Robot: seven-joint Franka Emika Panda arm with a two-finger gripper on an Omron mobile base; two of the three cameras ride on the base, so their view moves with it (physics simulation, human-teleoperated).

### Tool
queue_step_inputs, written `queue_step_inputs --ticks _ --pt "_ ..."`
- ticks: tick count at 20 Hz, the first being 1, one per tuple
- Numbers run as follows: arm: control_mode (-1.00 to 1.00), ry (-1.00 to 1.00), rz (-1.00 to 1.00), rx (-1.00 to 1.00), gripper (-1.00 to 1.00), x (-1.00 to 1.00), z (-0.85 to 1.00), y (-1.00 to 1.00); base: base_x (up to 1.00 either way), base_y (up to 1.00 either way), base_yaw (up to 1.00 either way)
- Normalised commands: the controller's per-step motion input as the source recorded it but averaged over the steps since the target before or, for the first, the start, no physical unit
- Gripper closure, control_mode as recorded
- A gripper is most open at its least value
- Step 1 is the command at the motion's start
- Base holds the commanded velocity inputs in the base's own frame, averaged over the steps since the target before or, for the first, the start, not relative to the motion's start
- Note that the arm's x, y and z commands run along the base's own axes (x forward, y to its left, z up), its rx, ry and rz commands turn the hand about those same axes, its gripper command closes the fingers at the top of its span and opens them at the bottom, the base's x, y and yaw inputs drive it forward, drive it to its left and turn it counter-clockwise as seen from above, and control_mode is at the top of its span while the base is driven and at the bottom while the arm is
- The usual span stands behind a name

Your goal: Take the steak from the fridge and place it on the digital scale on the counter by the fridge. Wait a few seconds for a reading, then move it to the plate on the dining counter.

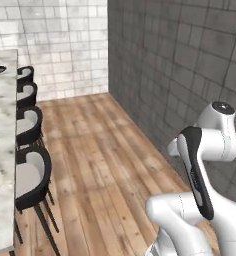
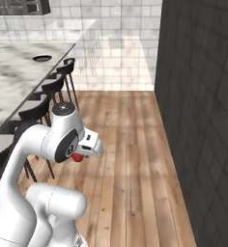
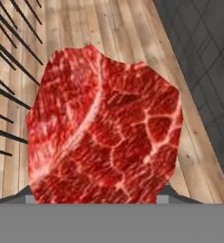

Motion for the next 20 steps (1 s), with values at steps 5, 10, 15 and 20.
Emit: queue_step_inputs --ticks 5,10,15,20 --pt "1.00 0.00 0.00 0.00 1.00 0.00 0.00 0.00 0.98 -0.43 0.39" --pt "1.00 0.00 0.00 0.00 1.00 0.00 0.00 0.00 0.99 -0.19 0.44" --pt "1.00 0.00 0.00 0.00 1.00 0.00 0.00 0.00 0.88 -0.56 0.46" --pt "1.00 0.00 0.00 0.00 1.00 0.00 0.00 0.00 0.81 -0.64 0.47"
